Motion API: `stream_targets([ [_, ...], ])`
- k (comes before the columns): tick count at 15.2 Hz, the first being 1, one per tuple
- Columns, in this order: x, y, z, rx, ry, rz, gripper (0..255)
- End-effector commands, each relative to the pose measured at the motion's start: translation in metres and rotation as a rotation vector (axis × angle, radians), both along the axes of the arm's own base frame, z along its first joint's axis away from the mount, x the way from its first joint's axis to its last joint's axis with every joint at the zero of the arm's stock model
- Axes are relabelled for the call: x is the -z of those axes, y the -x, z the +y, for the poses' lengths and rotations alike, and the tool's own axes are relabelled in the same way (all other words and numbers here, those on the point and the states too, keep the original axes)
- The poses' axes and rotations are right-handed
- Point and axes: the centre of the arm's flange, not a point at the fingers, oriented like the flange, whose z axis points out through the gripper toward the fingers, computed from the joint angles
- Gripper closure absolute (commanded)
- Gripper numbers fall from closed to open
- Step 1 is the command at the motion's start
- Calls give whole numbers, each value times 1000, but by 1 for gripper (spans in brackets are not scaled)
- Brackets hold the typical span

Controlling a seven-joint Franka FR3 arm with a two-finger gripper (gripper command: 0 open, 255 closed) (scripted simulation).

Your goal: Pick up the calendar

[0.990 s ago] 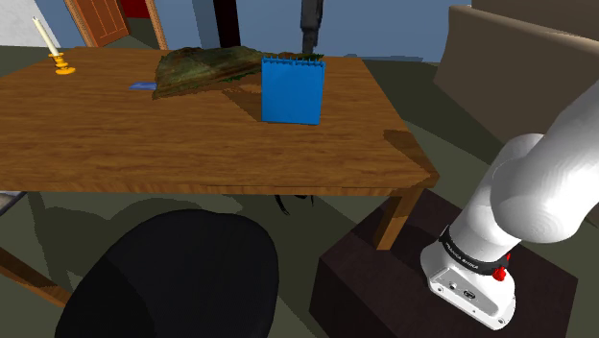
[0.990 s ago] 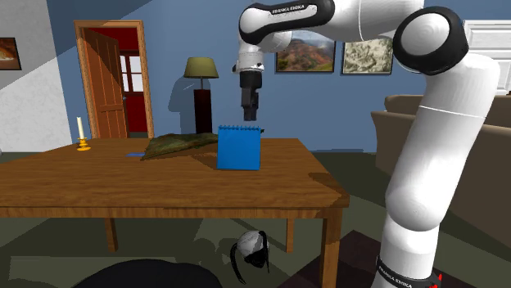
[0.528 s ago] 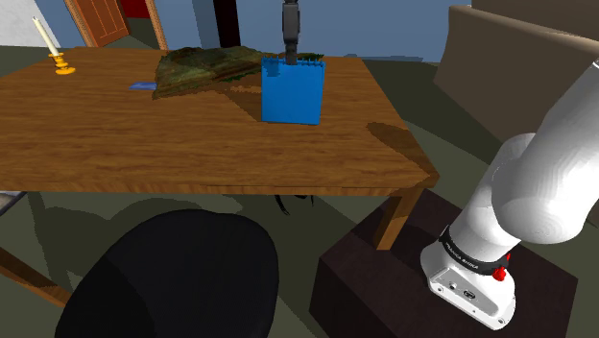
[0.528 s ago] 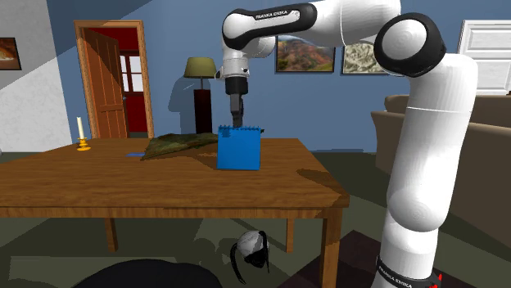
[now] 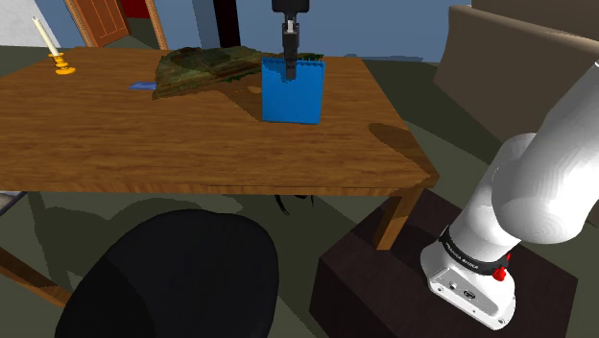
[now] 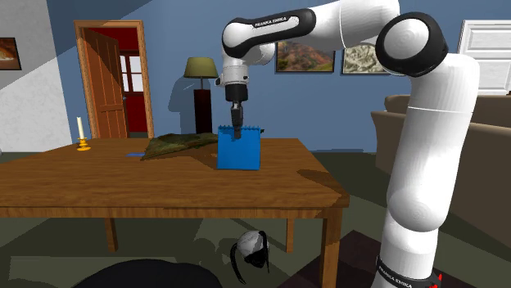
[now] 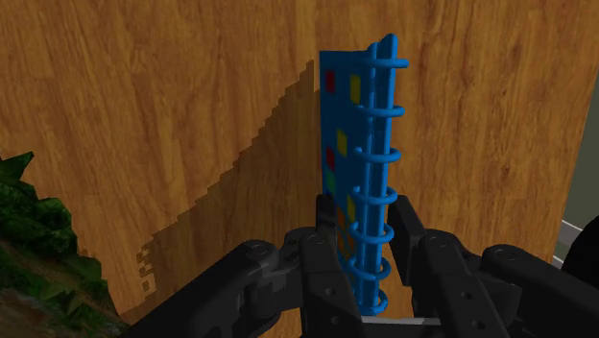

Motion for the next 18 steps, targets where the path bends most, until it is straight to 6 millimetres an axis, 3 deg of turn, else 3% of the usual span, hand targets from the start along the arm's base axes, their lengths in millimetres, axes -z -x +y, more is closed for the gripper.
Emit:
stream_targets([
  [1, 1, 0, -1, 1, 1, 0, 255],
  [7, 2, 0, -1, 1, 1, 0, 255],
  [18, -57, 0, -1, 1, 1, 0, 255],
])
